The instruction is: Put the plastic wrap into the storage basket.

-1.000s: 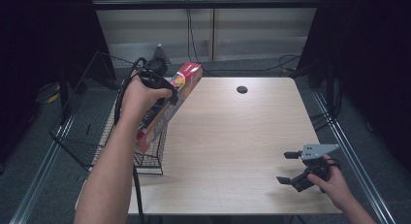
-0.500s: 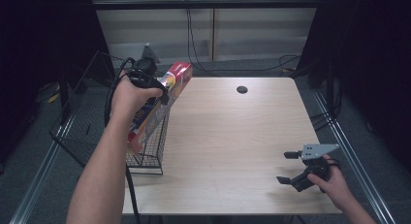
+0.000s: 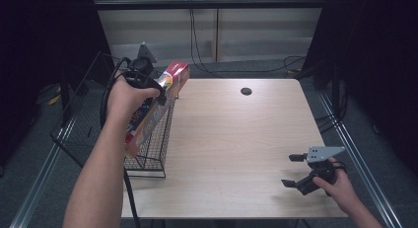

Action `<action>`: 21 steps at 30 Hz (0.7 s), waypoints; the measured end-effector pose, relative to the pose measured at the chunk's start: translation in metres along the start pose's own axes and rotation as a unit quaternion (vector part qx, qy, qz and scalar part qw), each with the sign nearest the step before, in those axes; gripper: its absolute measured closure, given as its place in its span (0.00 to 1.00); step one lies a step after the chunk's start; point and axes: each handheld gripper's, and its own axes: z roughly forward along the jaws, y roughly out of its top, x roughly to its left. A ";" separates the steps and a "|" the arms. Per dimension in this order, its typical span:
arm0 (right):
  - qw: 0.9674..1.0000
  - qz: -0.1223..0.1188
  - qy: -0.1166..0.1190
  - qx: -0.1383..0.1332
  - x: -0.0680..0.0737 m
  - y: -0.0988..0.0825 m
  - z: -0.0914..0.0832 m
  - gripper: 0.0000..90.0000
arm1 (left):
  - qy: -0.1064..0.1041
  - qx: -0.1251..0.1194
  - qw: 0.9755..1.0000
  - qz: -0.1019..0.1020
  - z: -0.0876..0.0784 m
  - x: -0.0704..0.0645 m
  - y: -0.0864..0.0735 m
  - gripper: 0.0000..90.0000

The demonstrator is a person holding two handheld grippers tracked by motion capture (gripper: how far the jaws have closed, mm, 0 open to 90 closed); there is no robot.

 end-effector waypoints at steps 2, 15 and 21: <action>1.000 0.000 -0.002 0.002 0.000 0.000 0.000 0.04 | -0.001 0.000 1.000 0.001 -0.002 0.002 0.000 0.49; 1.000 -0.002 -0.001 0.000 0.001 0.000 0.000 0.04 | 0.012 -0.003 1.000 -0.016 -0.011 0.015 -0.006 0.49; 1.000 -0.003 -0.003 0.001 0.001 0.001 0.001 0.04 | 0.017 -0.008 1.000 -0.025 -0.014 0.019 -0.007 0.49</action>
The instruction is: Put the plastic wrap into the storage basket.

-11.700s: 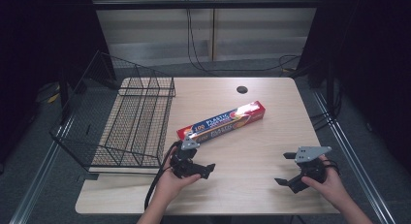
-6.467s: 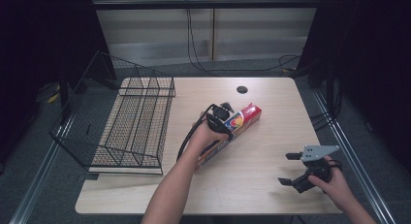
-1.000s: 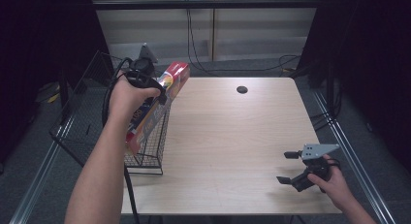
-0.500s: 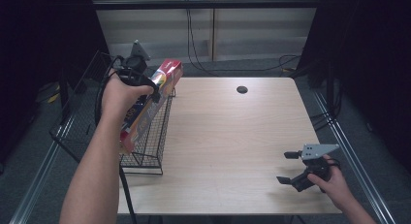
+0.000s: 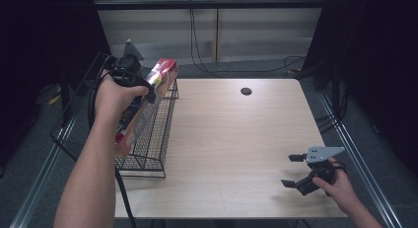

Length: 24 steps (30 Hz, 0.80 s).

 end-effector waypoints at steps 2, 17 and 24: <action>1.000 0.001 0.000 0.000 0.000 0.000 0.000 0.04 | 0.003 0.001 1.000 0.002 -0.001 0.002 0.000 0.49; 1.000 0.000 0.000 0.001 0.001 0.001 0.000 0.04 | 0.020 -0.006 1.000 -0.018 -0.012 0.014 -0.002 0.49; 1.000 -0.003 0.000 0.002 0.001 0.001 0.002 0.04 | 0.029 -0.010 0.999 -0.032 -0.012 0.022 -0.005 0.49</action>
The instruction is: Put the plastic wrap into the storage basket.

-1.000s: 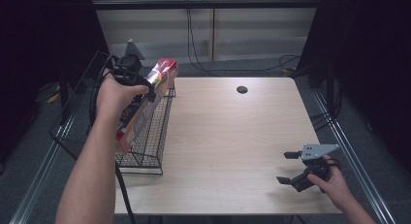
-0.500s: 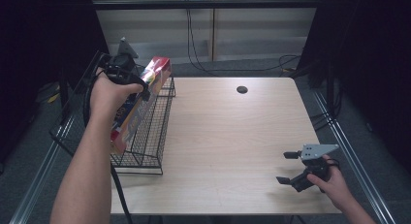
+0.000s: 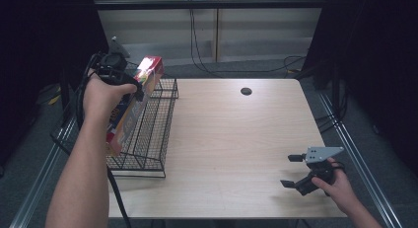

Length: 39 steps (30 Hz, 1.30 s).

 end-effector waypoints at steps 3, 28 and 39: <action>1.000 0.002 0.001 0.001 0.000 0.000 0.000 0.04 | 0.003 -0.001 1.000 -0.005 -0.001 0.004 -0.001 0.49; 1.000 0.002 0.004 0.001 0.000 0.000 0.001 0.04 | 0.018 -0.009 0.999 -0.043 -0.005 0.027 -0.007 0.49; 1.000 0.001 0.002 0.002 0.000 0.000 0.002 0.04 | 0.020 -0.008 0.998 -0.054 -0.005 0.038 -0.012 0.49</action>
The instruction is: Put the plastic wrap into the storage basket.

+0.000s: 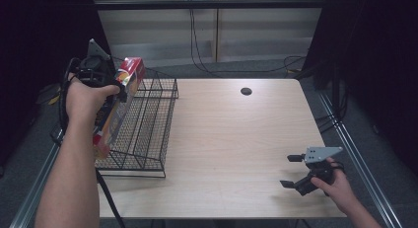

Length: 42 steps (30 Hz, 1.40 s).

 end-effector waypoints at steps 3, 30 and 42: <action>1.000 0.000 0.000 0.001 0.000 0.000 0.000 0.04 | 0.001 -0.003 1.000 -0.006 -0.001 0.002 0.000 0.49; 1.000 0.000 0.006 0.005 0.001 -0.001 0.004 0.04 | 0.016 0.002 0.999 -0.042 0.014 0.025 -0.008 0.48; 1.000 -0.001 0.005 0.006 0.001 -0.001 0.004 0.04 | 0.032 0.012 0.999 -0.041 0.021 0.031 -0.011 0.48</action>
